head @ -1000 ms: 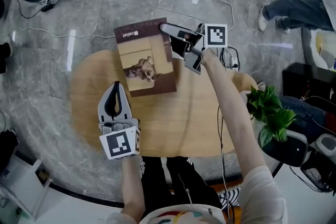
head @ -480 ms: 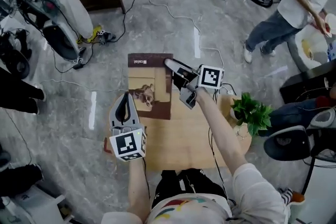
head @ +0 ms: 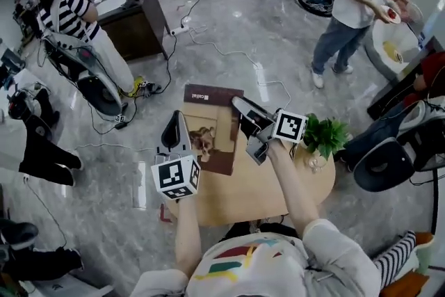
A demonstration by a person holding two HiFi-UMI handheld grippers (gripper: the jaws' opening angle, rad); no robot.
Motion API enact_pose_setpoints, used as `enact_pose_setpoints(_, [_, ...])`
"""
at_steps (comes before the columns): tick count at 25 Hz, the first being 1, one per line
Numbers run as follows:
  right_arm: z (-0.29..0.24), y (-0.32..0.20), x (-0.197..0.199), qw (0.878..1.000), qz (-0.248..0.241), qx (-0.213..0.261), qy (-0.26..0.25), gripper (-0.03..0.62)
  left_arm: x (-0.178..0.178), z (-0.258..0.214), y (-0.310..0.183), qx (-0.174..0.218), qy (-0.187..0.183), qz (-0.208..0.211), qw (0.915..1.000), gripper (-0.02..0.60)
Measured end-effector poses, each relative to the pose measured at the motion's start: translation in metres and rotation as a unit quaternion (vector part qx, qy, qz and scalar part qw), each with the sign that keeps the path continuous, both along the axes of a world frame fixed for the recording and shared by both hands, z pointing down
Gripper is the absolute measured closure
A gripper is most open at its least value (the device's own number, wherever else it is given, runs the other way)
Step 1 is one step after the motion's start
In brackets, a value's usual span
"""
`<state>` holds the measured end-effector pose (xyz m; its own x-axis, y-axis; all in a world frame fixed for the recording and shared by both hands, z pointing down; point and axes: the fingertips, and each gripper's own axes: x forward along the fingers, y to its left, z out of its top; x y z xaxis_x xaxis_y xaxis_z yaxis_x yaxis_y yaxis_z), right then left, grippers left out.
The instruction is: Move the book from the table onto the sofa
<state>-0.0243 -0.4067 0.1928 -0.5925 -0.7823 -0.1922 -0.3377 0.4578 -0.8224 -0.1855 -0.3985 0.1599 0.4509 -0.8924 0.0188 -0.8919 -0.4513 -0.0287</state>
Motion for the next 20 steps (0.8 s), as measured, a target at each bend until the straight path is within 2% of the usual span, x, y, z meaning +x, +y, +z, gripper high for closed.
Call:
enact_pose_setpoints(3, [-0.024,0.037,0.039,0.999,0.041,0.032,0.004,0.439,0.037,-0.018,0.018,0.019,-0.005,0.036,0.9991,0.574])
enact_pose_setpoints(7, [-0.046,0.088,0.107,0.994,0.093,0.057,0.019,0.439,0.109,-0.037,0.048,0.039,0.004,0.087,0.9955,0.575])
enact_pose_setpoints(11, [-0.062,0.135,0.157,0.983,0.167,0.068,0.035,0.439,0.181,-0.051,0.075,0.051,0.023,0.171,0.9837,0.574])
enact_pose_setpoints(13, [-0.061,0.168,0.189,0.974,0.213,0.057,0.042,0.439,0.224,-0.053,0.099,0.052,0.031,0.218,0.9742,0.574])
enact_pose_setpoints(16, [-0.054,0.256,0.262,0.957,0.282,0.046,0.046,0.439,0.316,-0.050,0.175,0.050,0.028,0.288,0.9560,0.575])
enact_pose_setpoints(18, [-0.054,0.318,0.311,0.941,0.333,0.042,0.049,0.439,0.377,-0.051,0.229,0.049,0.028,0.338,0.9393,0.575])
enact_pose_setpoints(20, [-0.053,0.371,0.345,0.919,0.391,0.032,0.046,0.439,0.424,-0.054,0.272,0.046,0.033,0.392,0.9180,0.574])
